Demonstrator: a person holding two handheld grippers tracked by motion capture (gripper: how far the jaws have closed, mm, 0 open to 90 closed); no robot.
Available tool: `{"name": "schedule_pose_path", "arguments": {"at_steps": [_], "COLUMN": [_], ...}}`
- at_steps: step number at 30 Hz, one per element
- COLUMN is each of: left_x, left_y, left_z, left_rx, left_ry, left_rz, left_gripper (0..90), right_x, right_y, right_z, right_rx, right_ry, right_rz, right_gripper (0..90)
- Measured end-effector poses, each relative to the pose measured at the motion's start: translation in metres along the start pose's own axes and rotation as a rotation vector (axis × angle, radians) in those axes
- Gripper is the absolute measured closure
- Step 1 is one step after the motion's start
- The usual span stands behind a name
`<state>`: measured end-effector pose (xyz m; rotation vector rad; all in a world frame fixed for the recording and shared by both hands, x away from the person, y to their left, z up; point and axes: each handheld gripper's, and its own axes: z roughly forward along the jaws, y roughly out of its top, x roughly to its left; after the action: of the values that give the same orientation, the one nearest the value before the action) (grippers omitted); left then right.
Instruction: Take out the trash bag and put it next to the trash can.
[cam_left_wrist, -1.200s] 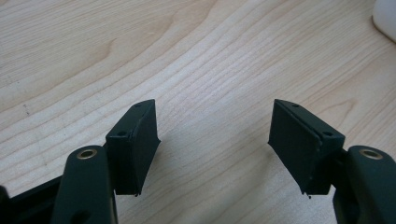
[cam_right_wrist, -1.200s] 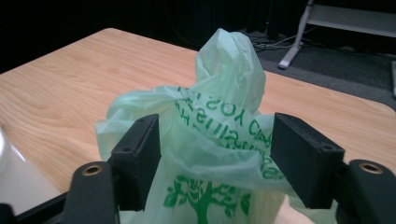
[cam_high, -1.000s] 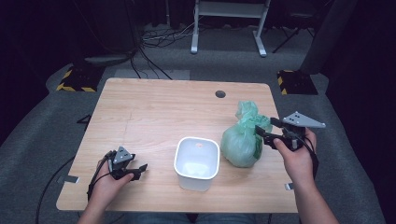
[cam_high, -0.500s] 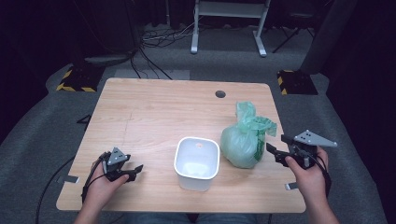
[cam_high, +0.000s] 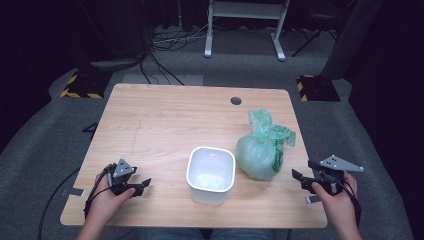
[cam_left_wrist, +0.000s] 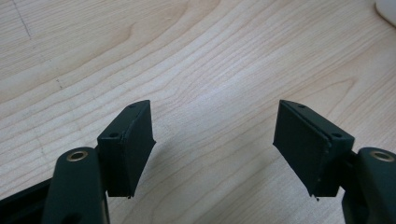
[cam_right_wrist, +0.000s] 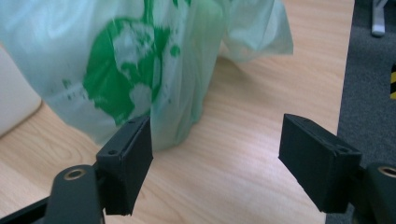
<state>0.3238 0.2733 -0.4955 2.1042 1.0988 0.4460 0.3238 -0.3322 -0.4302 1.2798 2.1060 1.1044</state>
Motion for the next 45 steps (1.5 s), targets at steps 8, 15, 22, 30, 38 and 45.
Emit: {"name": "schedule_pose_path", "arguments": {"at_steps": [8,15,22,30,38,45], "left_x": [-0.001,0.001,0.002,0.006,0.008,0.009], "left_y": [-0.001,-0.003,-0.003,-0.006,-0.010,-0.012], "left_z": [-0.001,-0.001,-0.002,-0.003,-0.001,0.002], "left_rx": [0.043,0.072,0.099,0.099,0.066,0.041], "left_ry": [-0.008,-0.018,-0.027,-0.031,-0.021,-0.036], "left_rz": [0.002,-0.008,0.000,0.002,0.040,0.047], "left_gripper": [25.0,23.0,20.8,17.6,14.5,8.9], "right_x": [-0.001,-0.001,-0.001,0.004,0.011,0.013], "right_y": [-0.020,-0.029,-0.038,-0.045,-0.049,-0.055], "right_z": [0.010,0.021,0.031,0.041,0.050,0.055], "right_rx": [0.052,0.089,0.145,0.175,0.192,0.127], "right_ry": [0.015,0.026,0.033,0.039,0.029,0.005], "right_rz": [0.008,0.017,-0.005,-0.021,-0.068,-0.054], "right_gripper": [24.2,21.2,18.7,18.3,15.5,8.7]}}
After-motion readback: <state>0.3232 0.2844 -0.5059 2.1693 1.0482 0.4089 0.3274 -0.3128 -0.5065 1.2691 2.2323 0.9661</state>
